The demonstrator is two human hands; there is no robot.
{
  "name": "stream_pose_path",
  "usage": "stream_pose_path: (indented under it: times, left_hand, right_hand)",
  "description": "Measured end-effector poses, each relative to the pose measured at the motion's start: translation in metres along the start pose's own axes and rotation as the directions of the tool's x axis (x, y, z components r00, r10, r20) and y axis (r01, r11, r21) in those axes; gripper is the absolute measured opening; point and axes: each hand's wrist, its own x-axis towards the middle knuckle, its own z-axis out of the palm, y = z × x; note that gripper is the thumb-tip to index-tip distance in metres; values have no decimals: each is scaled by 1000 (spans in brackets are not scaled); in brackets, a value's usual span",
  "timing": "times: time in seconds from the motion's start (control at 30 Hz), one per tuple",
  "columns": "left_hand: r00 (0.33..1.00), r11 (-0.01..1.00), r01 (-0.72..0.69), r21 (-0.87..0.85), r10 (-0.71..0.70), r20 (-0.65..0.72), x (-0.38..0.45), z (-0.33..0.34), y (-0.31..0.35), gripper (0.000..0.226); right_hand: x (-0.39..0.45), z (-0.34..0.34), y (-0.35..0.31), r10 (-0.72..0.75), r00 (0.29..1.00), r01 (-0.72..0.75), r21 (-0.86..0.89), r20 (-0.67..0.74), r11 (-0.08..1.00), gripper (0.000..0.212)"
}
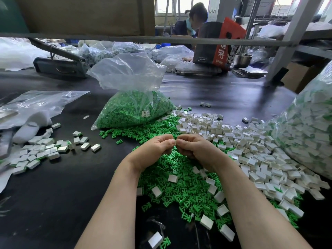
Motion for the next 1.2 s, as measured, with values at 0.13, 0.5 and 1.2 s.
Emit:
stream_pose_path:
  times: [0.13,0.5,1.2]
  left_hand:
    - [999,1000,-20,-4,20,-32,0,1,0,14]
    - [966,966,-119,230,166,-199,1,3,6,21]
    - [986,996,-70,-62,60,-159,0,5,11,25]
  right_hand:
    - [1,0,2,13,999,-11,67,-31,998,28]
    - [7,-1,4,130,980,-97,211,-150,973,35]
    - [11,-2,3,-154,955,136,-85,-254,987,24]
